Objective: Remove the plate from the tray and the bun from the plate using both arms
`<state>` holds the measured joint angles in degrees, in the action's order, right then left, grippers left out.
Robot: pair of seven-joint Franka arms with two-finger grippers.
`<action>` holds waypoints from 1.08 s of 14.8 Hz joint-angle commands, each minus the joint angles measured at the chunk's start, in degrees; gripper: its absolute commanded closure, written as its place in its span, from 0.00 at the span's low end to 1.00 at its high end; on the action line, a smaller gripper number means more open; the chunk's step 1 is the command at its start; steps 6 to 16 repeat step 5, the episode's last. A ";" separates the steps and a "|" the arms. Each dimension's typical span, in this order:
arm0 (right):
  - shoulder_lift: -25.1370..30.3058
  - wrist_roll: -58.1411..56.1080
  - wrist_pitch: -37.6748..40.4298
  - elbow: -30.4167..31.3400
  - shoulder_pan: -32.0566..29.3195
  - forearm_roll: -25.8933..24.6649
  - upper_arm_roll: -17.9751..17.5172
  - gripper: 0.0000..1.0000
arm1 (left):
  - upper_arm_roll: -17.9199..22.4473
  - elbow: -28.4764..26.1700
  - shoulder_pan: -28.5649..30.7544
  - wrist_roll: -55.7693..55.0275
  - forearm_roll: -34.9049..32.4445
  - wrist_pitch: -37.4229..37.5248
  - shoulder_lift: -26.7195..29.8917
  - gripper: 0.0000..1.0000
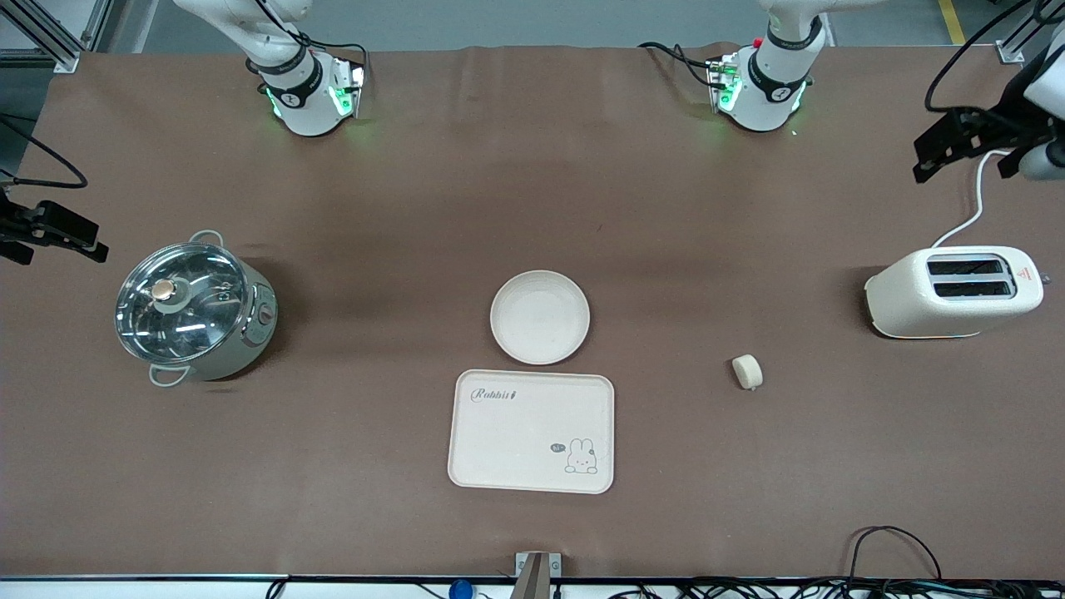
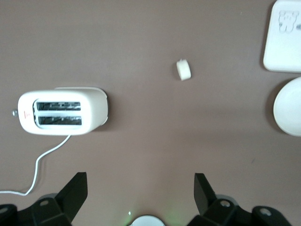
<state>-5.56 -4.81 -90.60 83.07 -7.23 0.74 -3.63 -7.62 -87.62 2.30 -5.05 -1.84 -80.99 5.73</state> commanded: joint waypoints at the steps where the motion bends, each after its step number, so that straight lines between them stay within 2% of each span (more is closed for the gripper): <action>1: 1.52 -0.37 -0.20 0.44 0.64 -0.30 -0.15 0.00 | 1.29 -7.30 -1.33 1.45 1.05 -0.49 6.13 0.00; 16: 2.04 -1.25 1.03 -0.45 -0.06 -0.57 0.81 0.00 | 0.85 -6.51 -1.42 2.94 0.97 -0.40 6.05 0.00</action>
